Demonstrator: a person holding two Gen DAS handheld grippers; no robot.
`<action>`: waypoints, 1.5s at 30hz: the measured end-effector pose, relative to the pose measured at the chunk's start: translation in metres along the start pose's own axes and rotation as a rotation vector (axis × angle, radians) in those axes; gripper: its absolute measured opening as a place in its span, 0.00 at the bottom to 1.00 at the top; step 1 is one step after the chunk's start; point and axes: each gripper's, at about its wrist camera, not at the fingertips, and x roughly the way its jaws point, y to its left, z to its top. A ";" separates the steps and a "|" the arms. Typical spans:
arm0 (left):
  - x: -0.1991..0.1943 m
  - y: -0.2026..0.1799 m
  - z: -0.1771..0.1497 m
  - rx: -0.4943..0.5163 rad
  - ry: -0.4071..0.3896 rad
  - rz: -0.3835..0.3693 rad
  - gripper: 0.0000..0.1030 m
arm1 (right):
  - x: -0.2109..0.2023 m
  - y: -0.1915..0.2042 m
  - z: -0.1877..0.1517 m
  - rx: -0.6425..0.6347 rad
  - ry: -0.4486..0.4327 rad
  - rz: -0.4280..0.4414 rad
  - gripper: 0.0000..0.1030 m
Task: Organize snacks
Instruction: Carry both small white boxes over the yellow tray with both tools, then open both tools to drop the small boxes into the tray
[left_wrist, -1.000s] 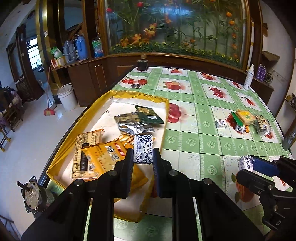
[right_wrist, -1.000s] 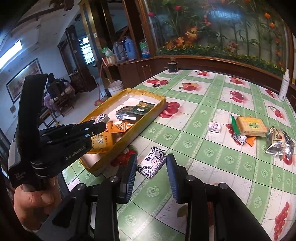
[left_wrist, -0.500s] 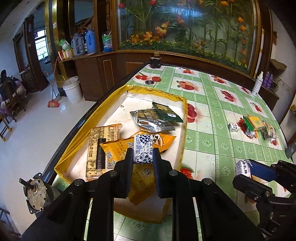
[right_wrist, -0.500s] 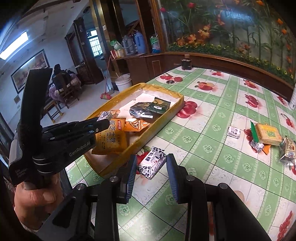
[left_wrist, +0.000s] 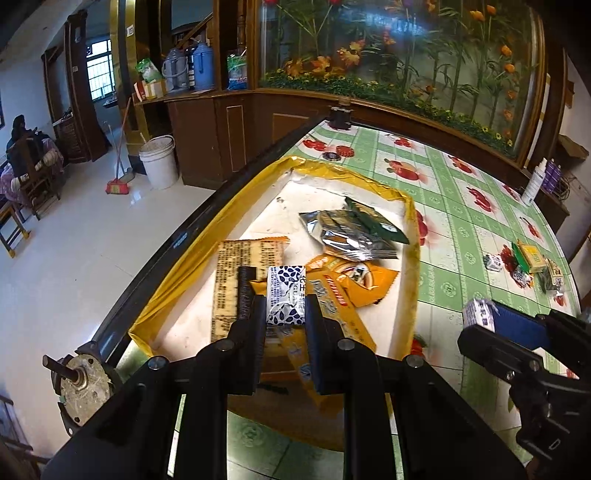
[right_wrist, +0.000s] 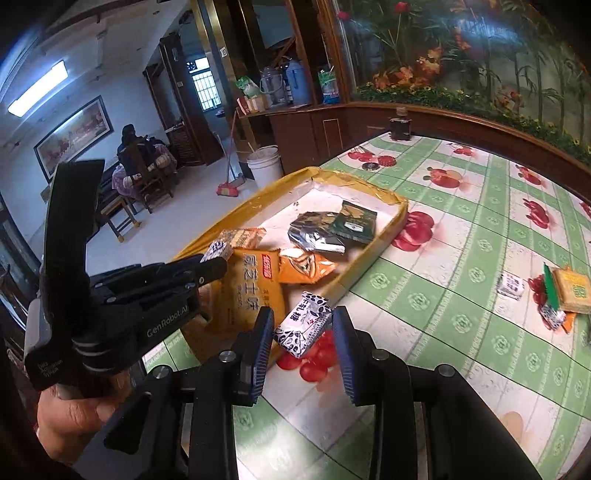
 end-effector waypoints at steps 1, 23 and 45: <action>0.001 0.003 0.000 -0.004 0.001 0.003 0.17 | 0.003 0.001 0.003 0.003 -0.002 0.004 0.32; 0.008 0.008 0.011 0.004 -0.010 0.042 0.17 | 0.070 0.009 0.041 0.027 0.019 0.068 0.35; -0.015 -0.010 0.015 0.023 -0.055 0.070 0.54 | 0.031 -0.020 0.029 0.119 -0.024 0.050 0.47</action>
